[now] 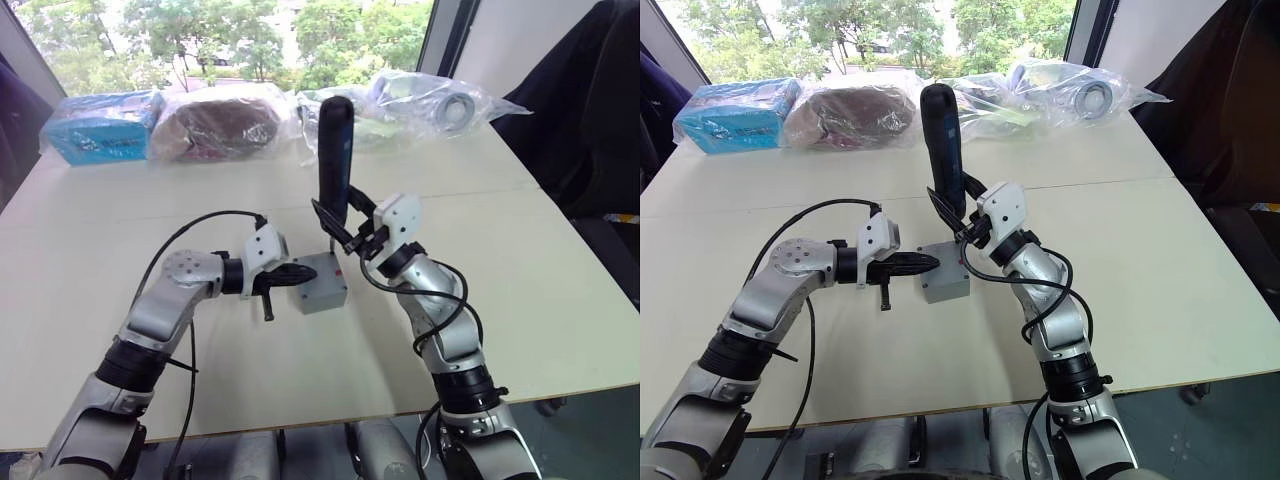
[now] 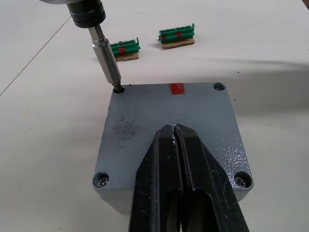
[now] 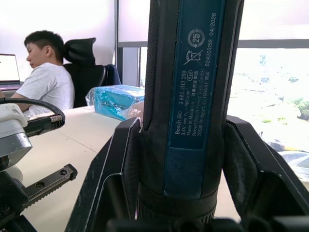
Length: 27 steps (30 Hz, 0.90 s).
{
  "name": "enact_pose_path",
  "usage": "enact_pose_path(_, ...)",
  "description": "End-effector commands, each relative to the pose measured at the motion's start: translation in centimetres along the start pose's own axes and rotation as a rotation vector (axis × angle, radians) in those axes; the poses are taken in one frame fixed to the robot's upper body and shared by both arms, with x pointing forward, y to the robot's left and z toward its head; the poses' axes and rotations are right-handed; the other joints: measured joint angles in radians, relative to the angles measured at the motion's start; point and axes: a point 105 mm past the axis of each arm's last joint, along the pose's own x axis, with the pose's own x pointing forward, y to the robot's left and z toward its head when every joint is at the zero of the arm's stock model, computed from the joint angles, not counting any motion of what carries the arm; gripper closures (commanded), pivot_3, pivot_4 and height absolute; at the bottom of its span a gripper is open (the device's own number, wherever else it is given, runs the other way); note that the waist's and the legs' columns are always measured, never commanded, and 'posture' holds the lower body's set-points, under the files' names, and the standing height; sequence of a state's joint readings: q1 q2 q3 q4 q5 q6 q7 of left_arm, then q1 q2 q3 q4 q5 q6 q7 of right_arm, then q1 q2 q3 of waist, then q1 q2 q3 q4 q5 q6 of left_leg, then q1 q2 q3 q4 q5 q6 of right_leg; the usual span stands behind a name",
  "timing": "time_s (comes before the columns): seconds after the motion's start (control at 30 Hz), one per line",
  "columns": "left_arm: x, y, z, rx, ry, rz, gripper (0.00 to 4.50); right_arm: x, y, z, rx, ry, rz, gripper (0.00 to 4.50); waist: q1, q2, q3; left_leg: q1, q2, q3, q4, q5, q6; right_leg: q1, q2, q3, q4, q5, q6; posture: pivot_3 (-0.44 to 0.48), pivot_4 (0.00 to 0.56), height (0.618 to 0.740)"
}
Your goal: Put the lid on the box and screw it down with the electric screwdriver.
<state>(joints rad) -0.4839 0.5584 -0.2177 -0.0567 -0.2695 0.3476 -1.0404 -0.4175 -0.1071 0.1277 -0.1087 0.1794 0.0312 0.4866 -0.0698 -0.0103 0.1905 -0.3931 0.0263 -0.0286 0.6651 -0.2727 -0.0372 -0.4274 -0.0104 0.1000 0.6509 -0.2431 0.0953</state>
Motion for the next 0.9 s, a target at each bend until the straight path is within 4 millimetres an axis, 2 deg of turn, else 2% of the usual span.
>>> enact_pose_path(0.03, -0.3, 0.1, -0.2, -0.004, 0.013, 0.009, 4.5, 0.2, 0.2, 0.6, -0.021, -0.012, 0.031, 2.67, 0.0, 0.0, 0.0, 0.0, 0.0, 0.0, 0.0, 0.0, 0.0, 0.0, 0.0, 0.0, 0.0, 0.0, 0.0, 0.0, 0.15, 0.74)
enact_pose_path(0.17, -0.3, -0.1, -0.4, -0.004, 0.021, 0.004, 4.5, -0.9, 0.1, -2.8, 0.041, 0.143, 0.002, 2.67, 0.0, 0.0, 0.0, 0.001, 0.0, 0.0, 0.0, 0.0, 0.0, 0.001, 0.0, 0.0, 0.0, 0.0, 0.0, 0.0, 0.15, 0.74)
enact_pose_path(0.37, -0.2, -0.4, -0.8, -0.005, 0.033, -0.002, 4.5, -1.6, -0.8, -4.6, 0.086, 0.227, -0.062, 2.67, 0.0, -0.004, -0.005, 0.003, 0.0, 0.0, 0.0, 0.0, 0.0, 0.004, 0.0, 0.0, 0.0, -0.002, -0.003, 0.0, 0.15, 0.74)
enact_pose_path(0.57, -0.2, -0.5, -1.4, -0.003, 0.055, -0.005, 4.5, -2.6, -0.6, -6.1, 0.069, 0.301, -0.057, 2.67, 0.001, -0.008, -0.01, 0.006, 0.0, 0.0, 0.0, 0.0, 0.0, 0.008, 0.0, 0.0, -0.002, -0.004, -0.002, 0.0, 0.15, 0.74)
enact_pose_path(0.77, -0.1, -0.6, -1.8, -0.001, 0.068, -0.008, 4.5, -3.1, -0.5, -6.6, 0.069, 0.321, -0.068, 2.67, 0.001, -0.01, -0.011, 0.02, 0.0, 0.0, -0.004, 0.0, 0.0, 0.023, -0.001, 0.0, -0.008, -0.007, -0.002, 0.0, 0.15, 0.74)
enact_pose_path(0.9, 0.0, -0.7, -1.8, -0.003, 0.069, -0.012, 4.5, -3.2, -0.5, -6.7, 0.072, 0.323, -0.074, 2.67, 0.001, -0.011, -0.014, 0.021, 0.001, 0.0, -0.004, 0.0, 0.0, 0.023, -0.001, 0.0, -0.009, -0.007, -0.002, 0.0, 0.15, 0.74)
